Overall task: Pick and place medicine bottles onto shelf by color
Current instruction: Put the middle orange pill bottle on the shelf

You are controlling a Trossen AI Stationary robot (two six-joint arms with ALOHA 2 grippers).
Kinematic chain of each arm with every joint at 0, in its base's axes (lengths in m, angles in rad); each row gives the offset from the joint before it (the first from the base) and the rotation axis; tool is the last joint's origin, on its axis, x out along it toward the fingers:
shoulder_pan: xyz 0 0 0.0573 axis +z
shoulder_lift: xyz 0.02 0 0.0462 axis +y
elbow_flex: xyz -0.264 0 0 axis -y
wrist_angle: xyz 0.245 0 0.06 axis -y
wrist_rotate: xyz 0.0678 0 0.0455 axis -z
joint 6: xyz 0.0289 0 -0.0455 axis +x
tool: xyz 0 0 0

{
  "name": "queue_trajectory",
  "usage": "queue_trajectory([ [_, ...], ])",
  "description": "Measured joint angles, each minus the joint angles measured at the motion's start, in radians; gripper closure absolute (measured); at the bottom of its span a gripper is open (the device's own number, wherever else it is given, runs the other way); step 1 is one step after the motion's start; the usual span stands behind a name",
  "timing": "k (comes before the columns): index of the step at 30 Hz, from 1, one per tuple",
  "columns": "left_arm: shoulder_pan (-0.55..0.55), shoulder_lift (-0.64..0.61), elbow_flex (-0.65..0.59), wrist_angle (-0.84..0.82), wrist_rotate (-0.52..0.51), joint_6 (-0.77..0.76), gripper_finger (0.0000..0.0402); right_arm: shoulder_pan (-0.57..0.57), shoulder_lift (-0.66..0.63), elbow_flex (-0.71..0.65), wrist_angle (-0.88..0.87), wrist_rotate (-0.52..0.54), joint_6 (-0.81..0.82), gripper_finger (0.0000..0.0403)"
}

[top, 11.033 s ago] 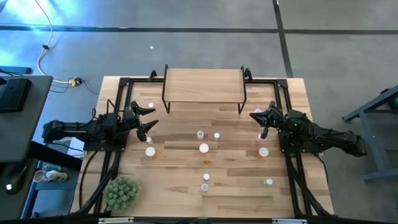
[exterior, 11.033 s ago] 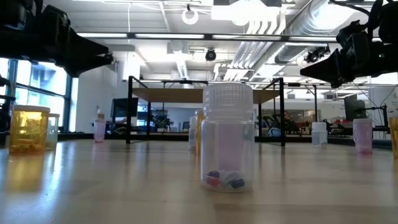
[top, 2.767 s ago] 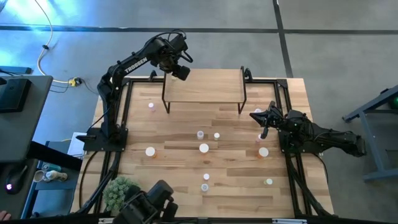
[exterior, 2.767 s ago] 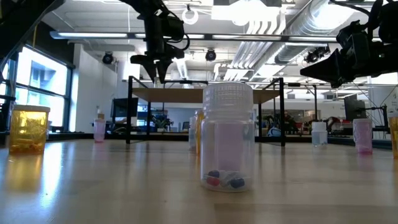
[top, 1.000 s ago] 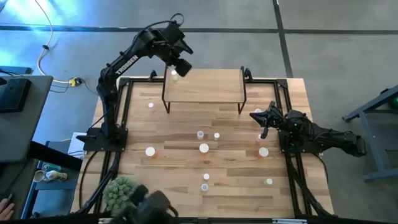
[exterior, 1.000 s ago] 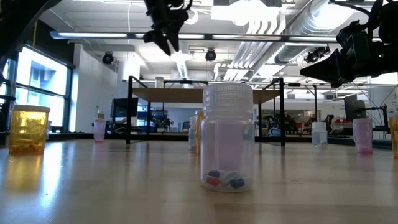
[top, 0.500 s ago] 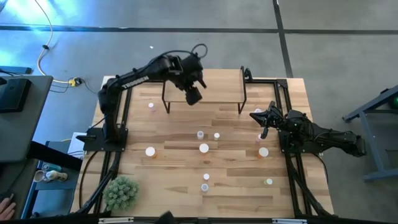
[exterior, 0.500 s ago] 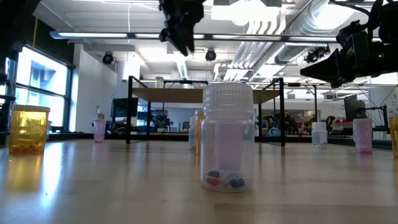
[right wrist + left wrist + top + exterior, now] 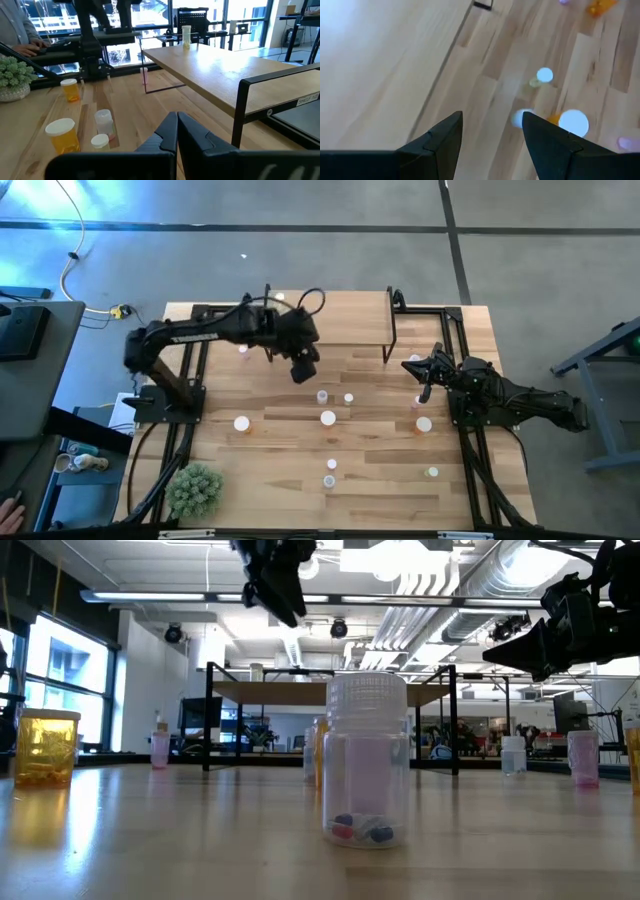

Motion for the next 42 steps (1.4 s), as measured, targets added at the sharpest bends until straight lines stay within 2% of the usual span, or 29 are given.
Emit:
queue_trajectory([
  [6,-0.049,-0.119,-0.268,0.231,0.0,-0.031,0.0204,0.0,0.0,0.0,0.0,0.0,0.0,0.04],
  [11,-0.092,-0.19,-0.418,0.362,-0.001,-0.041,0.0204,0.0,0.0,0.0,0.0,0.0,0.0,0.04],
  [22,-0.196,-0.329,-0.645,0.527,-0.027,-0.058,0.0204,0.0,0.0,0.0,0.0,0.0,0.0,0.04],
  [31,-0.198,-0.421,-0.805,0.625,-0.049,-0.093,0.0204,0.0,0.0,0.0,0.0,0.0,0.003,0.04],
  [42,-0.198,-0.514,-0.933,0.753,-0.049,-0.111,0.0204,0.0,0.0,0.0,0.007,0.034,0.183,0.04],
])
